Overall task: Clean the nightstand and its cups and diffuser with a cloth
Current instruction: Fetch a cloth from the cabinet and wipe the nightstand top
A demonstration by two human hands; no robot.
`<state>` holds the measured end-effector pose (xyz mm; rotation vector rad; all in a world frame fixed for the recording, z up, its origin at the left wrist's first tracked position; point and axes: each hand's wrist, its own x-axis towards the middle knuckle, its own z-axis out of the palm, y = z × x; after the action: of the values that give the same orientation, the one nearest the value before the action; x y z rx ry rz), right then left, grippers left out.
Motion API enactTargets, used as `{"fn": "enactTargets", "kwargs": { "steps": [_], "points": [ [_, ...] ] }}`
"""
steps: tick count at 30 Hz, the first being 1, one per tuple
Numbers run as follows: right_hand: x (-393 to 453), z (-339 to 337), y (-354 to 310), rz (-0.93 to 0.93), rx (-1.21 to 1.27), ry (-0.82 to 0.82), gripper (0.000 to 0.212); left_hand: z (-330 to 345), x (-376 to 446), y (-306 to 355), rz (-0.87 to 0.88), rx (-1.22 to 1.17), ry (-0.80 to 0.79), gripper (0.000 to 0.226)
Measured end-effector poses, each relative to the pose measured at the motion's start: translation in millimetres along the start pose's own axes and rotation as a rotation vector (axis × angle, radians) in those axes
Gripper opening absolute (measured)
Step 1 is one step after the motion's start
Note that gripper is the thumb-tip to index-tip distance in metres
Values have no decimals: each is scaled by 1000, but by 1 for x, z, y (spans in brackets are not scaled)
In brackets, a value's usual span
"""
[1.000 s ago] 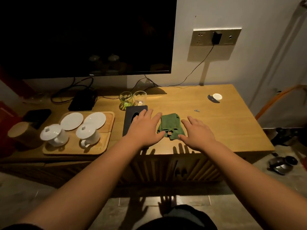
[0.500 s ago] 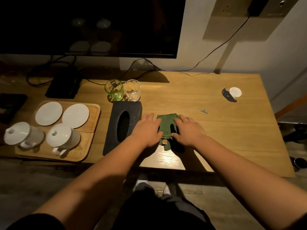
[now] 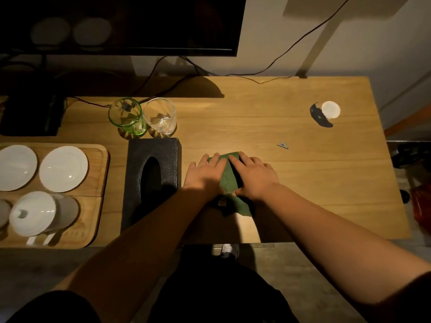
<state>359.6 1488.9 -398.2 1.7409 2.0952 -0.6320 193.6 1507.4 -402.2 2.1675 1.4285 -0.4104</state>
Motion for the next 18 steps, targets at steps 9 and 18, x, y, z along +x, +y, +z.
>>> {"fn": "enactTargets", "kwargs": {
  "steps": [9, 18],
  "points": [
    [1, 6, 1, 10, -37, 72, 109, 0, -1, -3, -7, 51, -63, 114],
    [-12, 11, -3, -50, -17, 143, 55, 21, -25, 0, 82, 16, 145, 57]
  ]
}}
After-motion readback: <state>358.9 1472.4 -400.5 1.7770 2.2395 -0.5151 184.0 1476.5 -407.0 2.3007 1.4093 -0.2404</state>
